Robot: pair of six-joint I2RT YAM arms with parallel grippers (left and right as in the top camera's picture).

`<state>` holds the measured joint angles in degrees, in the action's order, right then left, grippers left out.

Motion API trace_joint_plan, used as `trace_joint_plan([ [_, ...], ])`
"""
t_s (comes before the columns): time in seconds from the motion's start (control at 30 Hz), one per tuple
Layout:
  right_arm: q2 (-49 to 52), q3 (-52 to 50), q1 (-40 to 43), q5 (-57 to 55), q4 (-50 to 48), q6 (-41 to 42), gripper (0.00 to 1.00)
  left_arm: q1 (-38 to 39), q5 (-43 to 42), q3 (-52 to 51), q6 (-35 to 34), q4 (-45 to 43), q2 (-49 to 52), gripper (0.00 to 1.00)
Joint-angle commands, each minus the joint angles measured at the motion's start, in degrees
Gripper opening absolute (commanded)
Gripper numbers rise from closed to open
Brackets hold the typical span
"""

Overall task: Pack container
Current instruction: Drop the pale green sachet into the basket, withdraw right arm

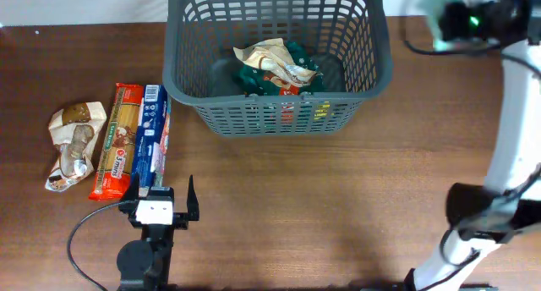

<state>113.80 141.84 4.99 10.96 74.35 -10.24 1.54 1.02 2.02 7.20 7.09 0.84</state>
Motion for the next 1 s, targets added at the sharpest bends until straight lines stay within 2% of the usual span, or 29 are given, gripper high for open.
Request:
trace_joint_plan([
  [0.0, -1.22, 4.22, -9.84, 3.85, -0.52, 0.07, 0.04, 0.17, 0.22, -0.37, -0.5, -0.15, -0.55, 0.99],
  [0.23, 3.82, 1.95, -22.53, -5.2, -7.69, -1.9, 0.04, 0.17, 0.22, -0.37, -0.5, -0.15, -0.55, 0.99],
  [0.7, 19.78, 1.92, -28.63, -3.78, -12.41, 0.7, 0.04, 0.17, 0.22, -0.39, -0.5, -0.15, -0.55, 0.99],
  [0.73, 20.35, 1.92, -28.79, -3.74, -12.59, 0.7, 0.15, 0.17, 0.22, -0.37, -0.5, -0.15, -0.55, 0.99],
  [0.77, 20.7, 1.92, -29.0, -3.74, -12.74, 0.7, 0.31, 0.17, 0.22, -0.37, -0.5, -0.15, -0.55, 0.99],
  [0.87, 20.5, 2.03, -29.14, -3.76, -13.09, 0.68, 0.4, 0.17, 0.22, -0.37, -0.5, -0.15, -0.55, 0.99],
  [0.9, 19.93, 2.32, -29.09, -3.78, -13.07, 0.68, 0.49, 0.17, 0.22, -0.37, -0.5, -0.15, -0.55, 0.99],
  [0.97, 18.12, 3.32, -28.46, -4.17, -12.74, 0.66, 0.52, 0.17, 0.22, -0.37, -0.5, -0.15, -0.55, 0.99],
])
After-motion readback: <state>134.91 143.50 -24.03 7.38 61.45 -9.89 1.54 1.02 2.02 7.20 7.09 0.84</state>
